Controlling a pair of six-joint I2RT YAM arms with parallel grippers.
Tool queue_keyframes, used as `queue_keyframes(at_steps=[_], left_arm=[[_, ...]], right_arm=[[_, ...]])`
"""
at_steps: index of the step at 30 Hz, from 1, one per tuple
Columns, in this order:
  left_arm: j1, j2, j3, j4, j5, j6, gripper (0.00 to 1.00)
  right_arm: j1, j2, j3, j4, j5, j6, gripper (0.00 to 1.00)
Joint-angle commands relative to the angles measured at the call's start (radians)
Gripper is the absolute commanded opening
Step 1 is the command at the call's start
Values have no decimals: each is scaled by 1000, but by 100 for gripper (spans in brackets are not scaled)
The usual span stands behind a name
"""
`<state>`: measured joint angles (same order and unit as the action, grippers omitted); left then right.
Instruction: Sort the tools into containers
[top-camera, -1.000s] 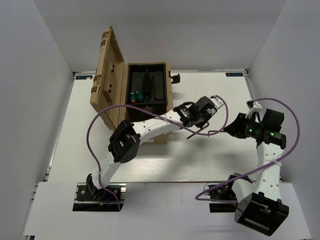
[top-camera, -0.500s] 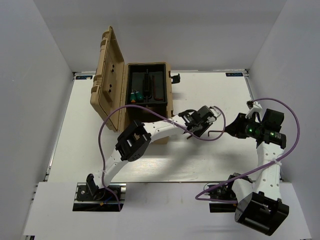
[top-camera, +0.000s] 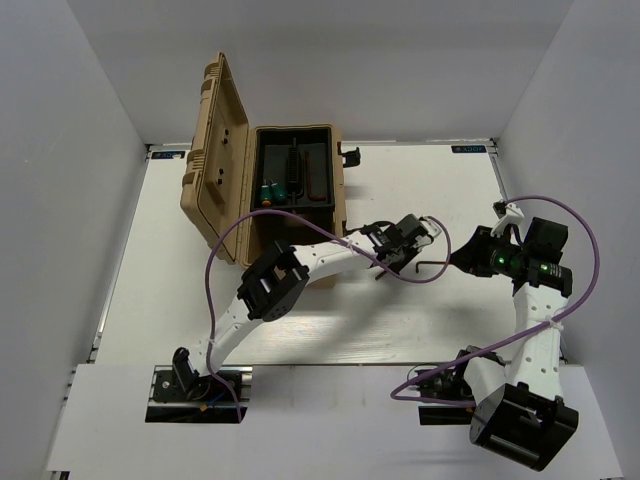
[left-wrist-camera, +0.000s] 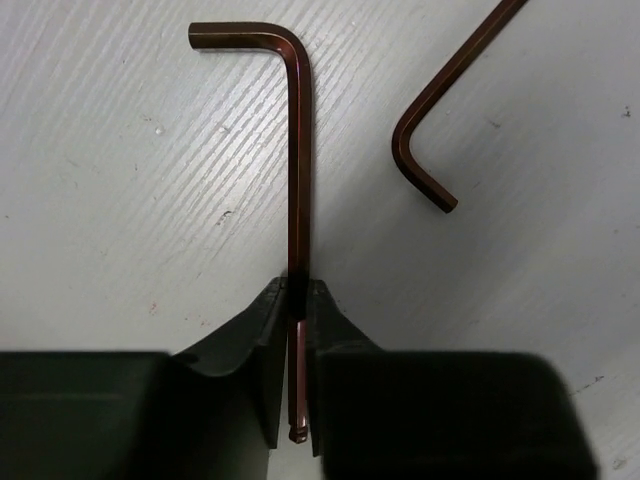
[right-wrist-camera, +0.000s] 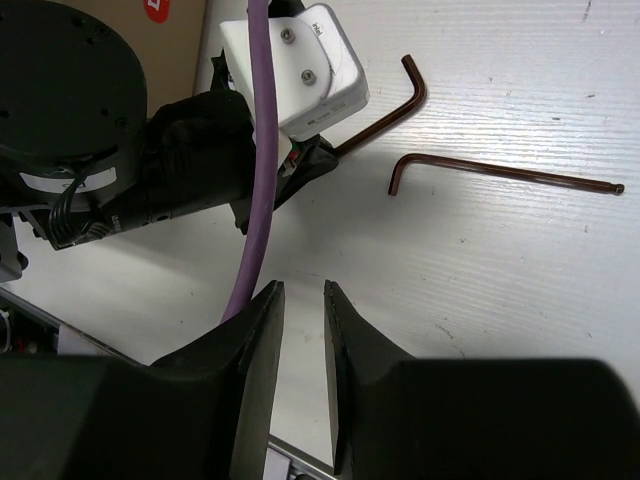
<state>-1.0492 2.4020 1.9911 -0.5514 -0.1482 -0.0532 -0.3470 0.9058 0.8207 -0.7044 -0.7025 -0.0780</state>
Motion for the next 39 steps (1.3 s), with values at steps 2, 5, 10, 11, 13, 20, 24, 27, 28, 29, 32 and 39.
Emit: queue_keyframes(at_steps=[2,5,10,11,13,20,24,27,28,29,32,39], left_arm=[[5,26,0,-64,6,19,12],[5,26,-9,-73,15,19,2],[5,-39,-49,-41,25,19,0],[5,-58,-49,-41,25,19,0],[5,-92,-49,-30,25,19,0],[-5,-178,12,-21,16,29,0],[-5,-198,12,-30,16,29,0],[-5,-198,21,-30,16,29,0],[-5,-198,21,-30,16,29,0],[-5,-198,21,-30,16,29,0],[-5,-218,44,-30,6,29,0],[-5,-302,126,-41,-33,47,0]], right_arm=[[-4,-8,3,8,-3,0,29],[-4,-7,5,14,-3,0,29],[-6,-8,3,14,-3,0,29],[-4,-8,5,3,-2,0,29],[-4,-8,5,14,-3,0,29],[-6,-10,5,13,-2,1,29],[-4,-10,3,14,-3,1,29],[-4,-8,3,14,-3,3,29],[-6,-8,3,16,-3,0,29],[-4,-5,1,14,-2,0,29],[-4,-7,1,16,-3,1,29],[-4,-7,1,16,-3,1,29]])
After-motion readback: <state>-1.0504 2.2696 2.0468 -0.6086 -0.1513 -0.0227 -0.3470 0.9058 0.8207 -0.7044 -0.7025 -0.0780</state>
